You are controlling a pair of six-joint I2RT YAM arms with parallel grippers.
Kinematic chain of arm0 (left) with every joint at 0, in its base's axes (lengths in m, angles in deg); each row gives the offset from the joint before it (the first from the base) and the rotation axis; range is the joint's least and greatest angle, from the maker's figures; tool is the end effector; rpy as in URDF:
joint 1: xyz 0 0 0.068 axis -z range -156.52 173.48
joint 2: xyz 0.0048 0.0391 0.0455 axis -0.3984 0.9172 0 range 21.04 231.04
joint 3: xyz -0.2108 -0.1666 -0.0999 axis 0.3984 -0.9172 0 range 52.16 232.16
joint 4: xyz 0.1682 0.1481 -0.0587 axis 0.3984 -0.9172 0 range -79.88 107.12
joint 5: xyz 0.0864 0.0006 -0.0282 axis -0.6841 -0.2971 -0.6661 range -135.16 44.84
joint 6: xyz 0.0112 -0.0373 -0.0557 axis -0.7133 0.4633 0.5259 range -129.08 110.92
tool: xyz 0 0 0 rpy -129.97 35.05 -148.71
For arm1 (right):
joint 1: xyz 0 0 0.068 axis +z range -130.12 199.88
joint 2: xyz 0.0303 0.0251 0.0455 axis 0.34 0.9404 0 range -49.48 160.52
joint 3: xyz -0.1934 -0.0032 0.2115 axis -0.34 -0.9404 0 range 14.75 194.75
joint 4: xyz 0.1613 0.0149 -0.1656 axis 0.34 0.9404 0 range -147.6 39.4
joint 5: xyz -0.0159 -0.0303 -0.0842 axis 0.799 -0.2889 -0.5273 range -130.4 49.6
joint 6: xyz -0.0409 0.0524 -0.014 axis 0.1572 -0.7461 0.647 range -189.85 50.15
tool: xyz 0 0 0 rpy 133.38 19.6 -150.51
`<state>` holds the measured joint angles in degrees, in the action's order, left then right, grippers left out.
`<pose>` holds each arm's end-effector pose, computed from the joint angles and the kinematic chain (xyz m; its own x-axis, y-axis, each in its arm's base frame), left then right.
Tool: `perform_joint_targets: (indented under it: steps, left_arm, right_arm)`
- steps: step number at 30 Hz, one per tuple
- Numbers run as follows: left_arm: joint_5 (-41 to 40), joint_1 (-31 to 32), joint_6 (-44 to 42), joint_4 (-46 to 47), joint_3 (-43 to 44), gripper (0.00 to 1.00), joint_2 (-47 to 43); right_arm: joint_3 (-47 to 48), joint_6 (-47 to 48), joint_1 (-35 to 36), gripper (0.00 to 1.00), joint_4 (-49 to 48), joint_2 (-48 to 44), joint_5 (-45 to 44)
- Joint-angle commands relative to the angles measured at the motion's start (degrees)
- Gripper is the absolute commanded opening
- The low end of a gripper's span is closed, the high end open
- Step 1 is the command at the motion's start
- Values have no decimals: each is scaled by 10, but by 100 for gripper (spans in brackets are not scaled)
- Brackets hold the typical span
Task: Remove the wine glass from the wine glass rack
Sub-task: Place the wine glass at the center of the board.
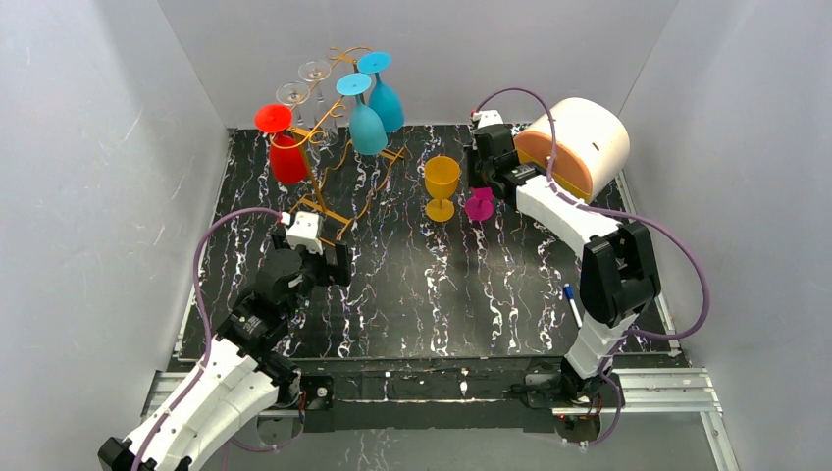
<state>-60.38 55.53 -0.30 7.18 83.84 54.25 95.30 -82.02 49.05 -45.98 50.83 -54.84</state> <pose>0.1142 -0.0545 0.2950 -0.2113 -0.0415 -0.9765 0.2649 0.9593 -0.0980 0.3547 0.1825 0.3058 -0.5047 -0.0481 -0.8619 -0.1840 0.9815 0.0530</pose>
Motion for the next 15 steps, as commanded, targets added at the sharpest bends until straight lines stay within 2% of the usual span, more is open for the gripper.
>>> perform_joint_targets:
  steps: [1, 8, 12, 15]
  left_arm:
    - [-25, -2, -9, -3, 15, 98, -6]
    - [-30, -3, -12, 0, 14, 98, -4]
    - [-35, -5, -14, -7, 19, 98, -1]
    - [-37, -5, -15, -5, 12, 98, 0]
  right_arm:
    - [36, 1, 0, 1, 5, 6, 12]
    - [65, 21, 0, 1, 38, 29, 28]
    - [98, 19, 0, 2, 79, 49, -24]
    - [116, 21, 0, 3, 92, 60, -26]
